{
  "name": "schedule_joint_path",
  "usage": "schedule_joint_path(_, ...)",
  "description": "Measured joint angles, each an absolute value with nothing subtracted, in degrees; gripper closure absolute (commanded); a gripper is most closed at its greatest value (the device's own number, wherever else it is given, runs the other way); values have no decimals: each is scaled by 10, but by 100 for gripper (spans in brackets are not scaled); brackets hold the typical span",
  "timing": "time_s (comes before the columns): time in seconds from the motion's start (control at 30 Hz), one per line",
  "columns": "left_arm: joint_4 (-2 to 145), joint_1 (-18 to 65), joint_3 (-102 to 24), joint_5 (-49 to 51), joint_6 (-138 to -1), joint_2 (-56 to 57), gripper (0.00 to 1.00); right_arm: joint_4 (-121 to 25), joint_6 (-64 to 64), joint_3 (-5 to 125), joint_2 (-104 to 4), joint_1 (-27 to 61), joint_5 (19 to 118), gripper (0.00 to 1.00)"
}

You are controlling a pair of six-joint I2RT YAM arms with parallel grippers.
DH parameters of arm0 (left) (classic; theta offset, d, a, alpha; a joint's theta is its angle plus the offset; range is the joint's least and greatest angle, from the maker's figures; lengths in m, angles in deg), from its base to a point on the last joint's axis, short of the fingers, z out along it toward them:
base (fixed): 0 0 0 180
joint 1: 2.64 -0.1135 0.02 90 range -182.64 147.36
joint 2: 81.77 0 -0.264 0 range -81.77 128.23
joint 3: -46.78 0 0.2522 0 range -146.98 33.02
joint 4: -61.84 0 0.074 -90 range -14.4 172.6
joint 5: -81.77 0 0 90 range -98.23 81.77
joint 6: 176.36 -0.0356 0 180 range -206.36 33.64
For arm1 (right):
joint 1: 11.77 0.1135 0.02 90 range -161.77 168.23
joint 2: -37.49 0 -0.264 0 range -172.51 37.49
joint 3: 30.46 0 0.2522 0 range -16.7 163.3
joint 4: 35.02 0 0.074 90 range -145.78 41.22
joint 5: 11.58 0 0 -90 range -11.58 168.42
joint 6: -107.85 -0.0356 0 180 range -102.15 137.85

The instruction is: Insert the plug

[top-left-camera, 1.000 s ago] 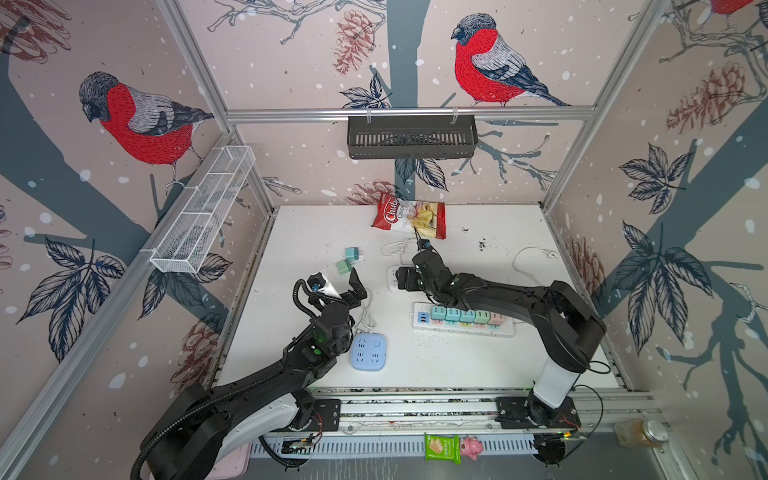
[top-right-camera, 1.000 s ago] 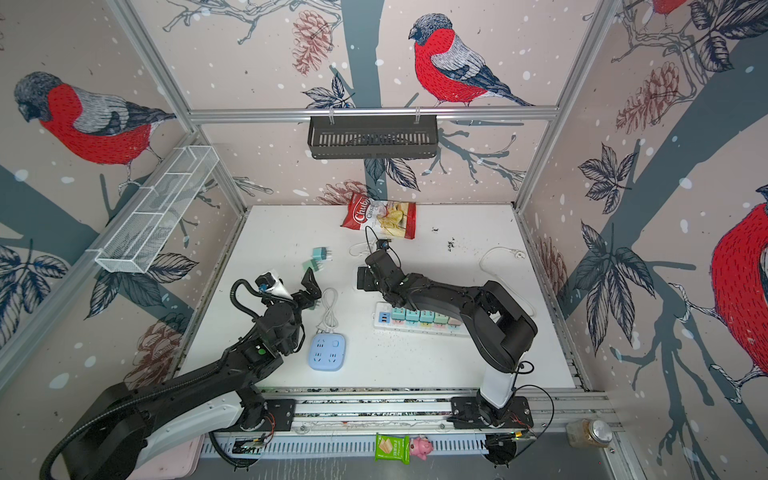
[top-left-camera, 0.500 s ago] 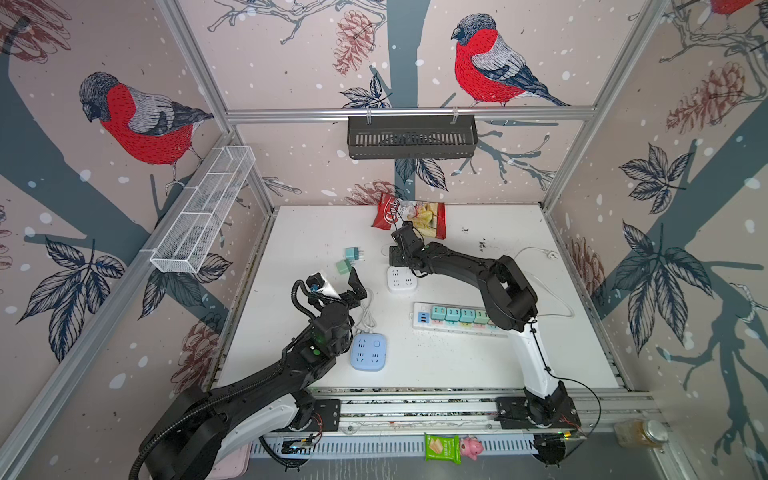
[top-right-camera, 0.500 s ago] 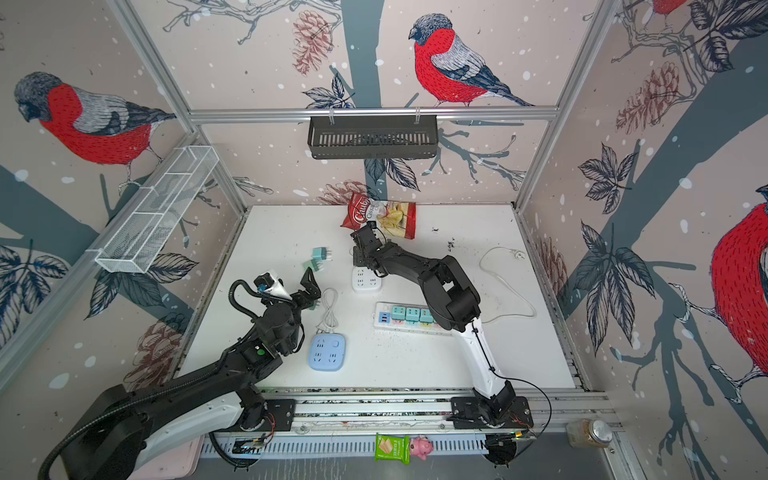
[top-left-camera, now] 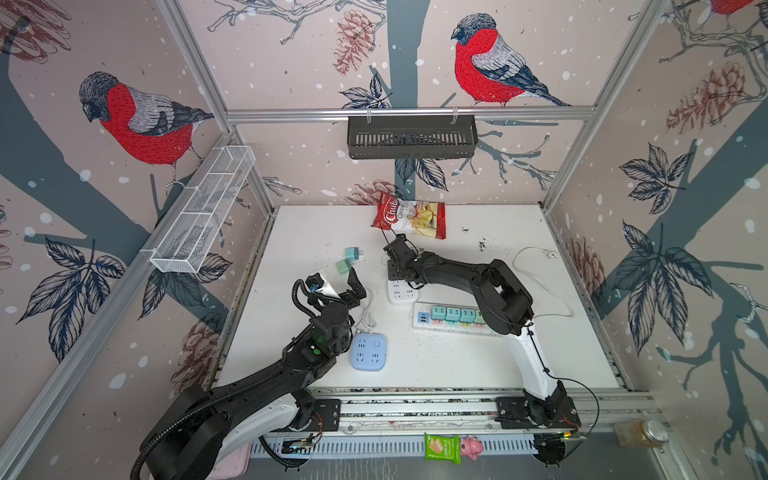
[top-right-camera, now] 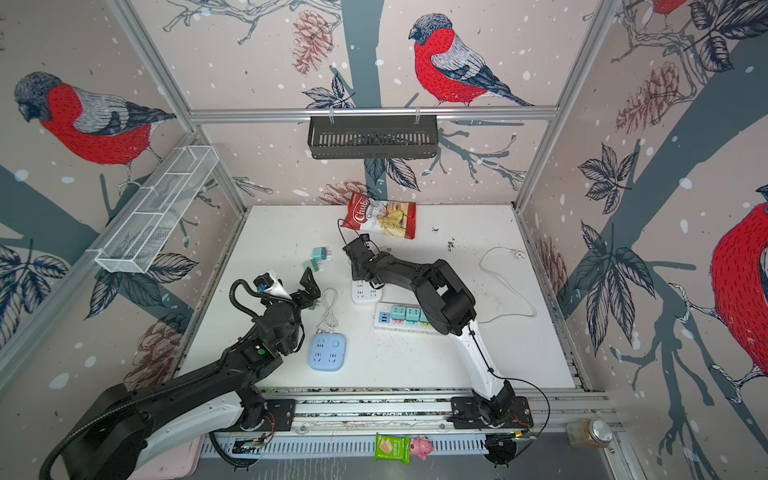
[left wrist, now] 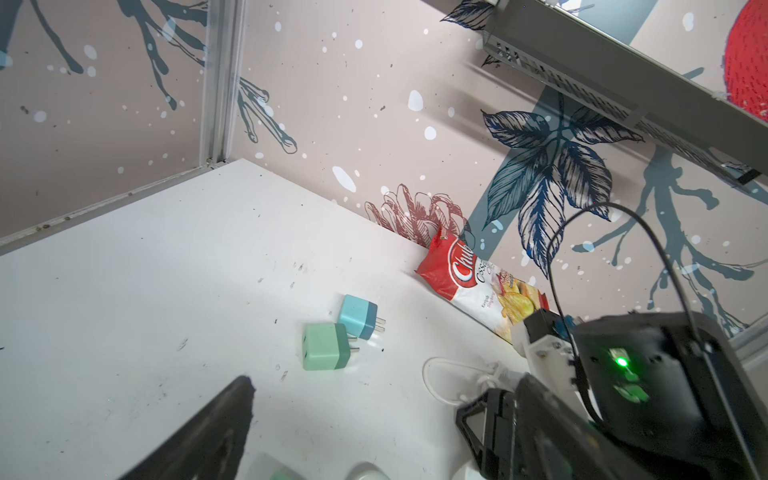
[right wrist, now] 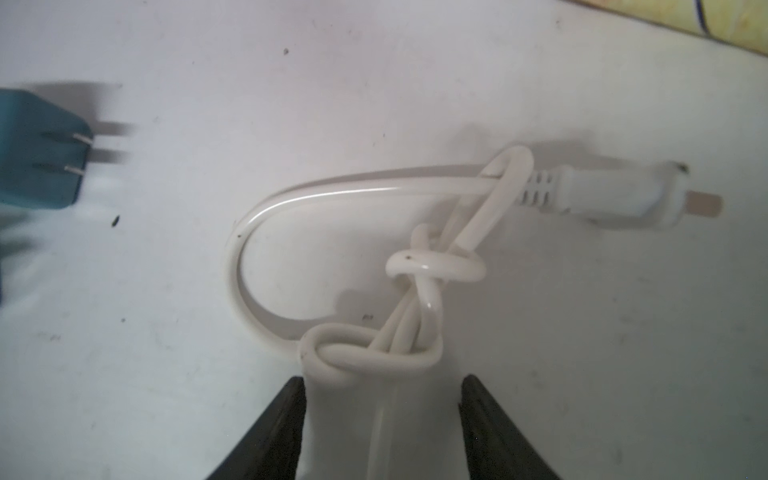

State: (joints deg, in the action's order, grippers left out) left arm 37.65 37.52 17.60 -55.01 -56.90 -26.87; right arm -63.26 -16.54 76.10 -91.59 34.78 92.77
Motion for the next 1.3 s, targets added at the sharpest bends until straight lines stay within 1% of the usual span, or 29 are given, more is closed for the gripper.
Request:
schedule_joint_path(0.27, 401, 326, 186, -539, -515, -267, 3, -618, -195, 693, -870, 382, 936, 39)
schedule_joint_path(0.4, 408, 321, 188, -545, -497, -273, 3, -624, -195, 688, -843, 397, 944, 36)
schedule_joint_path(0.5, 420, 310, 192, -548, -480, -281, 3, -623, -192, 690, -809, 411, 958, 31)
schedule_joint_path(0.7, 449, 273, 197, -548, -433, -288, 3, -579, -130, 664, -739, 442, 968, 22)
schedule_joint_path(0.77, 466, 254, 198, -547, -410, -288, 3, -548, -95, 643, -722, 450, 954, 19)
schedule_joint_path(0.87, 495, 212, 201, -532, -370, -288, 3, -502, -41, 613, -706, 462, 924, 18)
schedule_joint_path(0.97, 521, 177, 209, -515, -335, -292, 3, -467, 3, 603, -704, 469, 892, 18)
schedule_joint_path(1.07, 536, 161, 216, -502, -313, -303, 3, -443, 35, 611, -718, 474, 862, 17)
schedule_joint_path(1.3, 536, 157, 222, -477, -307, -303, 3, -462, 82, 704, -808, 489, 790, 15)
